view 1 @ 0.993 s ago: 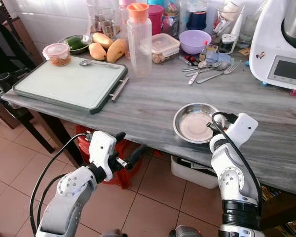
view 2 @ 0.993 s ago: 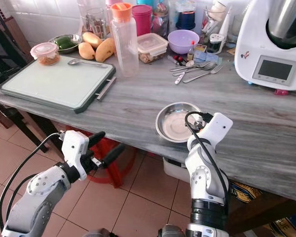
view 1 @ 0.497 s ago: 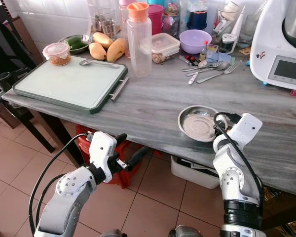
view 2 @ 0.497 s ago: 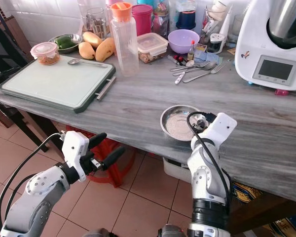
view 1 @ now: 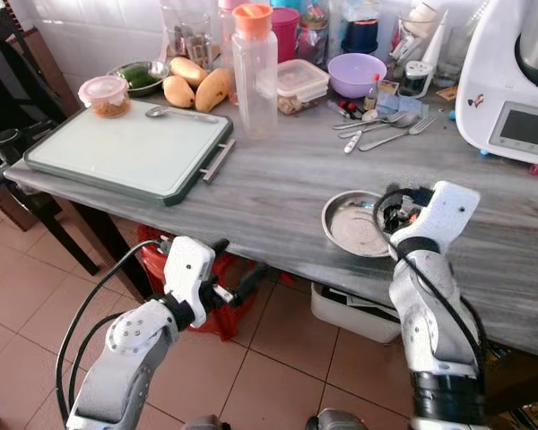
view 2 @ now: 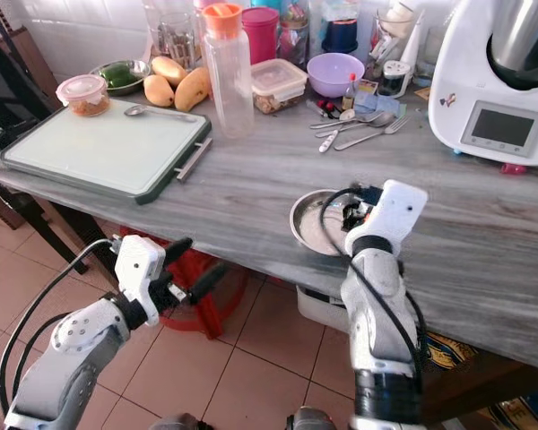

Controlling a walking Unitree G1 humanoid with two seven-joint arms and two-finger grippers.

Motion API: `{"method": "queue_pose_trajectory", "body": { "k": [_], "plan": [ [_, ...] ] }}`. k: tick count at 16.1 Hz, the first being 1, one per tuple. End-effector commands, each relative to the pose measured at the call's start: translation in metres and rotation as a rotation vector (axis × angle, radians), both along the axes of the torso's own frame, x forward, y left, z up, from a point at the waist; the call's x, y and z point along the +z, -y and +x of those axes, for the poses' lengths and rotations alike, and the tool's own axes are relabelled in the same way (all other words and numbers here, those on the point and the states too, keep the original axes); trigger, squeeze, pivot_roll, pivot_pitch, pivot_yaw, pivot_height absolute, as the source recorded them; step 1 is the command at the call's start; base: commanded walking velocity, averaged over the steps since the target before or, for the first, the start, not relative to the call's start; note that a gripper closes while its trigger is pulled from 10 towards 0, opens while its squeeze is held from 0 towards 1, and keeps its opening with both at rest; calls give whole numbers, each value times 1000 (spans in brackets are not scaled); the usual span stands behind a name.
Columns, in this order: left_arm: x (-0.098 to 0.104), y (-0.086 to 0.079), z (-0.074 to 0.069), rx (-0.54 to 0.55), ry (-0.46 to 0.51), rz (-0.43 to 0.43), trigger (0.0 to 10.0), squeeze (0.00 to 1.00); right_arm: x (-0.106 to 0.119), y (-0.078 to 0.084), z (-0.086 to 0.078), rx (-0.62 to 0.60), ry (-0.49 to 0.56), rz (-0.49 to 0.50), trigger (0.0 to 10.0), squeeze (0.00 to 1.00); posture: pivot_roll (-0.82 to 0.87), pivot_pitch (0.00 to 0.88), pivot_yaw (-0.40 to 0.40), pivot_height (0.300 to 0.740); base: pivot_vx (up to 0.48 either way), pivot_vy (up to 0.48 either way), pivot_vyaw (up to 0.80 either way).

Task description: Setting the table

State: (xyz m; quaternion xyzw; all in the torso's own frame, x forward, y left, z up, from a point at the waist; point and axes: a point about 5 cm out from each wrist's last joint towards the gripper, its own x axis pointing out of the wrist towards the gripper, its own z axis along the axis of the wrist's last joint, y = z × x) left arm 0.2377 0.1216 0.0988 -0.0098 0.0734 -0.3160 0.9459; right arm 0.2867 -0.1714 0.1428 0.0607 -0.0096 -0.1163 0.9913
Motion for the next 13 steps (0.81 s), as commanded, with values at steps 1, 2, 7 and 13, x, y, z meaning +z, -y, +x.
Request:
{"method": "queue_pose_trajectory", "body": {
  "k": [1,2,7,13],
  "plan": [
    [-2,-10,8,112,10,50,10000,0,7,-4,-6,19,53,-74,10000,1000,-37,0,29,740,0,0,0],
    [-2,-12,12,162,9,50,10000,0,7,-5,-9,23,52,-98,10000,1000,-37,0,30,740,0,0,0],
    [1,-17,24,299,23,40,10000,0,0,-7,-19,46,49,-158,10000,0,-40,0,28,740,0,0,-795],
    [3,-18,30,359,47,59,10000,0,2,-7,-19,62,62,-157,10000,0,-40,0,22,740,-44,0,-649]
  ]
}}
